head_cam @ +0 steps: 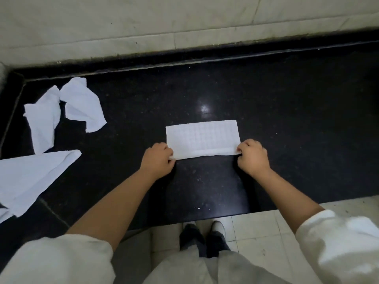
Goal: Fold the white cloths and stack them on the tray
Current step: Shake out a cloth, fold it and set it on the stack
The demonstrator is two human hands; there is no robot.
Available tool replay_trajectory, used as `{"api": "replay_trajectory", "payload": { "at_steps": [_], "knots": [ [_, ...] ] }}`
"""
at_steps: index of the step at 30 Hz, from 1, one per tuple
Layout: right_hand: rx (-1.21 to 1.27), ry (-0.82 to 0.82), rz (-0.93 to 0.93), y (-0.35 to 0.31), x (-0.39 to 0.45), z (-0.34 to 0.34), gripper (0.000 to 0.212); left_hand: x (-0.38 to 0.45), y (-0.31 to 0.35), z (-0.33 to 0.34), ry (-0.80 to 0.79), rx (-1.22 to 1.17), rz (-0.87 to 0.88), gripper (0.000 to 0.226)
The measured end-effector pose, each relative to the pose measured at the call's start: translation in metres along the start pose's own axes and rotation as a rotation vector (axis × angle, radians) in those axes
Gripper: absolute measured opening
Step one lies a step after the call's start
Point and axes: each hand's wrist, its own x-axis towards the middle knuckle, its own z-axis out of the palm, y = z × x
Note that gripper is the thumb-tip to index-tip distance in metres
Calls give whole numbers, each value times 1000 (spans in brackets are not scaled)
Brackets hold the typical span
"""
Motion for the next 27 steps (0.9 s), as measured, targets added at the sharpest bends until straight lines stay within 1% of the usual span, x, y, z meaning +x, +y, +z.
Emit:
{"api": "replay_trajectory", "payload": {
  "at_steps": [2, 4, 6, 9, 12, 15, 19, 21, 23, 24, 25, 27],
  "knots": [
    [97, 106, 103, -1, 0, 0, 30, 1, -1, 2, 99, -51, -9, 34],
    [167, 143, 214, -5, 4, -3, 31, 8, 3, 1, 162, -73, -17, 36],
    [174, 97, 297, -10, 8, -4, 36, 17, 9, 0, 139, -77, -47, 42],
    [145, 13, 363, -17, 15, 0, 40, 30, 17, 2, 71, -40, -84, 53],
    [181, -25, 418, -23, 23, 1, 37, 39, 16, 6, -12, 13, -102, 58],
    [187, -44, 451, -27, 26, 0, 34, 43, 10, 11, -69, 14, -96, 59],
    [252, -32, 409, -30, 28, -2, 20, 44, 8, 15, -71, -7, -94, 60],
    [328, -33, 400, -29, 30, -2, 4, 43, 8, 15, -67, -15, -96, 60],
    [382, -27, 394, -26, 32, -1, 27, 43, 8, 16, -68, -15, -97, 60],
    [412, -24, 400, -24, 34, -1, 36, 44, 8, 16, -68, -13, -97, 60],
    [449, -13, 412, -23, 35, -1, 39, 44, 8, 16, -66, -11, -96, 60],
    [552, -9, 464, -19, 38, -2, 38, 44, 8, 15, -67, -8, -96, 60]
  ]
}}
